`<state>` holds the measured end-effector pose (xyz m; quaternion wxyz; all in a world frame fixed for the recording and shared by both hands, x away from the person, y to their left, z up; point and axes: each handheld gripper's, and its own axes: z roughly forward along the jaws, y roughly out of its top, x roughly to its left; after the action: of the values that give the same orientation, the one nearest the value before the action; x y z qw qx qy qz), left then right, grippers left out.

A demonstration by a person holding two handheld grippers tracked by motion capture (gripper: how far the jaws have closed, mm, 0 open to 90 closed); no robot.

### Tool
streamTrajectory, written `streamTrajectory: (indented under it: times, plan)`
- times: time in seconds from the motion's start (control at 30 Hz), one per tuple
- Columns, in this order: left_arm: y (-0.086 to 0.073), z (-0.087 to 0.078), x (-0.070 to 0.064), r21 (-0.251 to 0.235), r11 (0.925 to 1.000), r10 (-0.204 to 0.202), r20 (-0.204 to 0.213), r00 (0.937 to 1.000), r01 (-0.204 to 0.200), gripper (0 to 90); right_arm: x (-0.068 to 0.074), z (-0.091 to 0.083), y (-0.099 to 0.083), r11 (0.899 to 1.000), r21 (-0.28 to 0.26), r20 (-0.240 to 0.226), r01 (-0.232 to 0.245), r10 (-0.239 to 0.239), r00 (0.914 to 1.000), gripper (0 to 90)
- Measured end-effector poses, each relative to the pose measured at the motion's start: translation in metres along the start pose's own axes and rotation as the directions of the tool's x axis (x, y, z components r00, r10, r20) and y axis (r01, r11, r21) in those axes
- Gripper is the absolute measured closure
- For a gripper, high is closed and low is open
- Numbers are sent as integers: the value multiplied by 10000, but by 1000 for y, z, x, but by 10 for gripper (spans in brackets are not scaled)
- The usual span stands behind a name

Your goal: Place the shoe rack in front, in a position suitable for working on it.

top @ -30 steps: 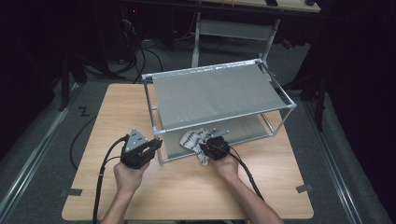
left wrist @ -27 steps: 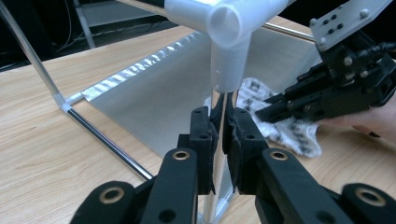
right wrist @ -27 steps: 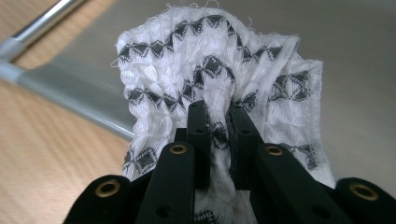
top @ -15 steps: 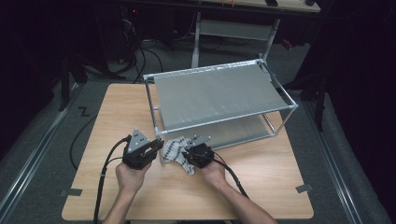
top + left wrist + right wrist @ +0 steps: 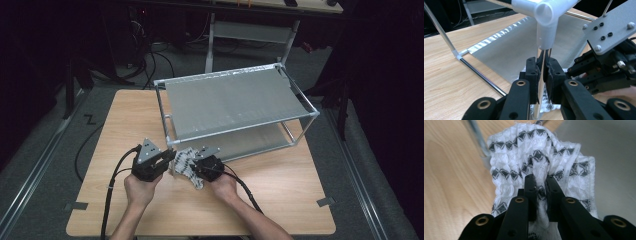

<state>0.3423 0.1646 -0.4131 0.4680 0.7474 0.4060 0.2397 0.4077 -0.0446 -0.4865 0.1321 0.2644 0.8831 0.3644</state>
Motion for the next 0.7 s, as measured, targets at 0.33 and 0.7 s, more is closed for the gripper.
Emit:
streamTrajectory:
  times: [0.33,0.7]
  plan:
    - [-2,-1,1,-81,10000,9,86,10000,-8,813,-36,-16,-15,9992,276,1071,-295,264,9939,824]
    - [-2,-2,1,-82,9999,-86,-46,10000,85,813,-80,-37,-41,9882,69,2071,-1530,1483,9670,825]
